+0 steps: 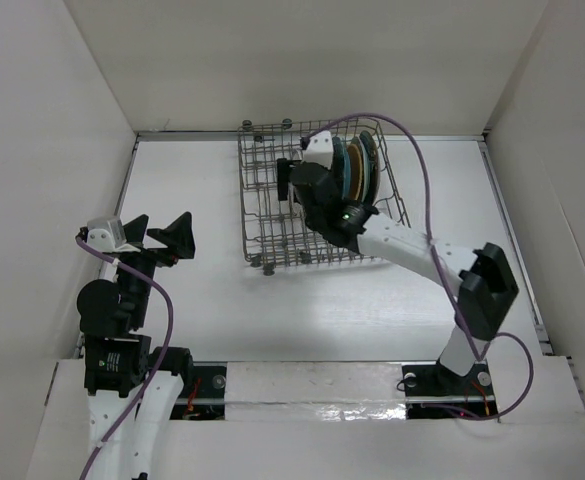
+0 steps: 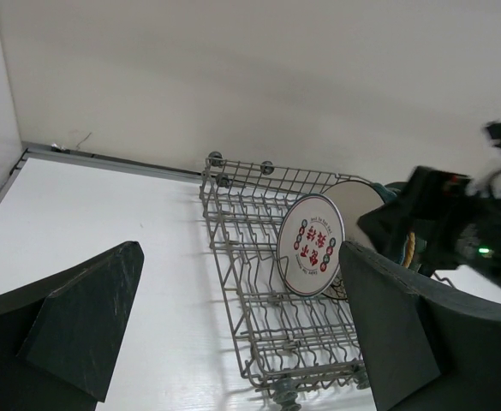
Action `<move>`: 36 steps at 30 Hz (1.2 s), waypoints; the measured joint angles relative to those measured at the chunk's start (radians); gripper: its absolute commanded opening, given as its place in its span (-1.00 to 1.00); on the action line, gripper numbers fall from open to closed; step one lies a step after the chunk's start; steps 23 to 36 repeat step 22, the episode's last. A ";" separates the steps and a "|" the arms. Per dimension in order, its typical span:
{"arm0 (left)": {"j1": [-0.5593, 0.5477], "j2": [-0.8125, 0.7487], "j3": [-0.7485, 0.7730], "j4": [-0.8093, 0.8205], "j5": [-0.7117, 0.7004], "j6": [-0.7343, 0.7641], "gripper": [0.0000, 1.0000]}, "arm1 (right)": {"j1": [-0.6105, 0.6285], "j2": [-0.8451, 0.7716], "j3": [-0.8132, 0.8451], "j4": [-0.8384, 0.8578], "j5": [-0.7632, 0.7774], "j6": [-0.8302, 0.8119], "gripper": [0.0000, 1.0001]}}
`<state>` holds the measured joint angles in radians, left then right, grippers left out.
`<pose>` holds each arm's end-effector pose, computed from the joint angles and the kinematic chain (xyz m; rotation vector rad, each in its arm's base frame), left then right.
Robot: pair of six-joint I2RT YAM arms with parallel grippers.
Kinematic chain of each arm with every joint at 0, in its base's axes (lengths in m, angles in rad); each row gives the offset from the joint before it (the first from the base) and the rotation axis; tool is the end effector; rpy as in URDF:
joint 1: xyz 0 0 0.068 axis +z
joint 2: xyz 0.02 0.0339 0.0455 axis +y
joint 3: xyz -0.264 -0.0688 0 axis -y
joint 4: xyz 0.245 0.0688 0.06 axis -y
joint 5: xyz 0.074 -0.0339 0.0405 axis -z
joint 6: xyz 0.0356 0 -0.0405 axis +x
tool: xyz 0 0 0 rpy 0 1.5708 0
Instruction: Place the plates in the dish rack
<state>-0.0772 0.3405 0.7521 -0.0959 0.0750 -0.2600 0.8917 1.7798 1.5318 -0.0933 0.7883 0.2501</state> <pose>0.0753 -0.0085 0.3887 -0.0502 1.2622 -0.3385 0.2837 0.3113 0.3366 -0.0637 1.8083 0.0548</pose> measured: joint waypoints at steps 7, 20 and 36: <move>0.000 0.000 0.000 -0.001 0.004 0.000 0.98 | 0.040 -0.433 -0.416 0.297 -0.030 -0.026 0.94; 0.000 0.004 0.000 0.001 0.055 0.001 0.98 | -0.010 -1.078 -0.836 0.596 0.026 -0.031 0.91; 0.000 0.015 0.000 0.002 0.061 0.001 0.98 | -0.028 -1.076 -0.836 0.557 0.023 -0.010 0.91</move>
